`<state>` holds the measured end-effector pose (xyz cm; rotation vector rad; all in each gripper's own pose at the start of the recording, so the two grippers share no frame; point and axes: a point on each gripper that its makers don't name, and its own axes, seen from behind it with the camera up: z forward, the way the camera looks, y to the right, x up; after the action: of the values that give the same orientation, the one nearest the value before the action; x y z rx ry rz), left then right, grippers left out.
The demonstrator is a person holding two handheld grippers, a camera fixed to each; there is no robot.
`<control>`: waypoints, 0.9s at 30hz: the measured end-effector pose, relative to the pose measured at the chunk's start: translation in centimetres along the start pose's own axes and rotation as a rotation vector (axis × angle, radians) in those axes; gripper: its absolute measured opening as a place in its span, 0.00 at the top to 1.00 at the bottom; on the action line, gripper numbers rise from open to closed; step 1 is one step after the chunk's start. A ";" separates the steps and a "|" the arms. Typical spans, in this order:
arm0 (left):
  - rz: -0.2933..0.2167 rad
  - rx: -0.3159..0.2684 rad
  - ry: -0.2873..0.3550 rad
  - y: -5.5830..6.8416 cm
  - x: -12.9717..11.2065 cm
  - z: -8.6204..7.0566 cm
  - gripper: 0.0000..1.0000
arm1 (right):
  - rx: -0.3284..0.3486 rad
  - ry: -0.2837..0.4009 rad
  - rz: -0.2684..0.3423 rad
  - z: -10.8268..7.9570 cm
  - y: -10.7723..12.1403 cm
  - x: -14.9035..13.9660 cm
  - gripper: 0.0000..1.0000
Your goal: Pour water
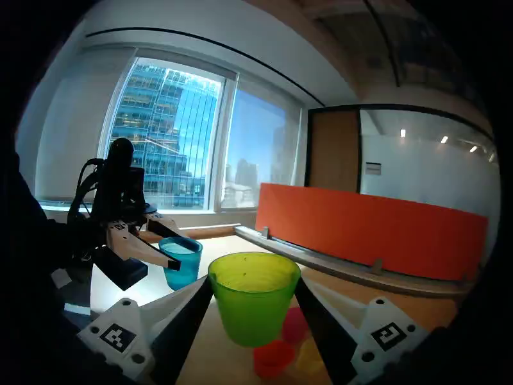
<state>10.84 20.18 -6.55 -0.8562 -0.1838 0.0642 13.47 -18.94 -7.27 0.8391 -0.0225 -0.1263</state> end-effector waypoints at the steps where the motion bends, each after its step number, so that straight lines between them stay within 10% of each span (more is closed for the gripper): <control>1: 0.002 0.000 0.003 0.0 0.1 0.0 0.11 | -0.001 0.002 0.001 0.0 0.0 0.1 0.08; 27: 0.124 0.052 0.130 -0.3 4.8 0.3 0.11 | 0.064 -0.014 0.041 0.1 -1.4 -0.8 0.09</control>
<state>15.53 20.78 -5.48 -0.8167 -0.0069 0.1285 12.57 -19.81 -8.24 0.9013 -0.0577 -0.0932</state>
